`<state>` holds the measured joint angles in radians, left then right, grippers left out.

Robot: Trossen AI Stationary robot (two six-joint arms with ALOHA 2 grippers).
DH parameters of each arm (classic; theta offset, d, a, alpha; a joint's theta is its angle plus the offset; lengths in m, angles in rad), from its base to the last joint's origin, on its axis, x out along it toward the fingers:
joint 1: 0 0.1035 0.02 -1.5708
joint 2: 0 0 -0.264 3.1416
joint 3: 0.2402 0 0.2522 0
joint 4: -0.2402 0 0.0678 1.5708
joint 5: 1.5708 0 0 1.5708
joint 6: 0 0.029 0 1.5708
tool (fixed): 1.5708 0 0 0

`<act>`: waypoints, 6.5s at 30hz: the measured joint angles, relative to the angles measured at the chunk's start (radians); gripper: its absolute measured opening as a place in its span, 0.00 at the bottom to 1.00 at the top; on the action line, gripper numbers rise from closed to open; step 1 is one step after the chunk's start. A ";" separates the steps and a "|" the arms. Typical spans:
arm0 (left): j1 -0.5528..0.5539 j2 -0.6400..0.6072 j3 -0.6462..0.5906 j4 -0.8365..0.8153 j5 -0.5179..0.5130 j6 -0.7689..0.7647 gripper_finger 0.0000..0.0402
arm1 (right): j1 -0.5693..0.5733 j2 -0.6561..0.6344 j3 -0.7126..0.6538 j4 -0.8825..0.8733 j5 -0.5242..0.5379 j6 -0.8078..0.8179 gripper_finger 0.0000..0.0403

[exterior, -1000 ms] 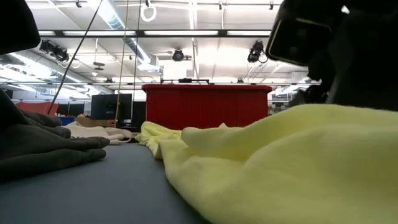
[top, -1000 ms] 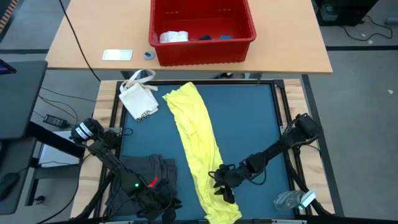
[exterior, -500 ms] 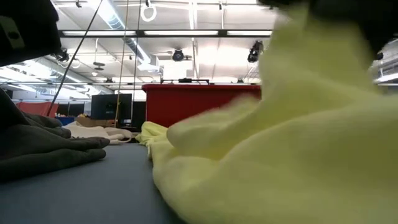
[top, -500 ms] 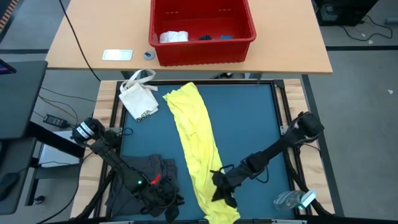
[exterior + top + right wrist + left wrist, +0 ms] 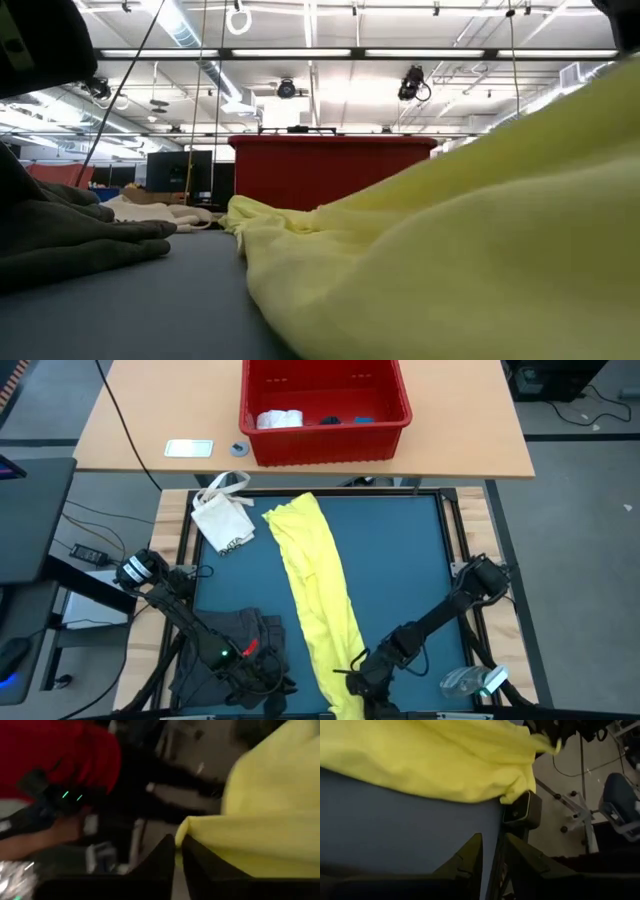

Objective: Fold laundry
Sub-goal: Fold the yellow shirt

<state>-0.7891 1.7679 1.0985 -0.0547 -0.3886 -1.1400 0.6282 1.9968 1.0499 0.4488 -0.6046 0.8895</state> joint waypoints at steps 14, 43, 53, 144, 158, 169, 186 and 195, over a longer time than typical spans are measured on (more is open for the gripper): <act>0.045 0.000 0.000 0.002 0.028 -0.019 0.21 | -0.089 -0.187 -0.003 -0.385 0.238 -0.060 0.39; 0.388 0.000 0.000 -0.036 0.036 -0.044 0.21 | -0.044 -0.491 -0.160 -0.849 0.676 -0.044 0.31; 0.671 0.000 0.000 -0.286 0.170 -0.042 0.21 | -0.531 -0.393 -0.164 -0.764 0.696 -0.371 0.29; 1.405 0.196 0.106 -0.004 0.792 0.832 0.28 | -0.919 -0.362 -0.162 -0.788 0.439 0.016 0.00; 1.395 0.229 0.106 -0.008 0.799 0.830 0.43 | -0.919 -0.362 -0.162 -0.794 0.447 0.001 0.00; 1.396 0.212 0.106 0.051 0.821 0.836 0.10 | -0.914 -0.364 -0.162 -0.815 0.438 0.015 0.00; 1.260 0.210 0.106 0.345 0.812 0.900 0.00 | -0.785 -0.513 -0.160 -1.028 0.515 0.190 0.00; 1.267 0.234 0.106 0.381 0.619 0.874 0.19 | -0.832 -0.409 -0.161 -1.012 0.546 0.108 0.20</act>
<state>0.4778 2.0024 1.2045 0.3265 0.2307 -0.2663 -0.2037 1.5879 0.8886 -0.5628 -0.0586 0.9973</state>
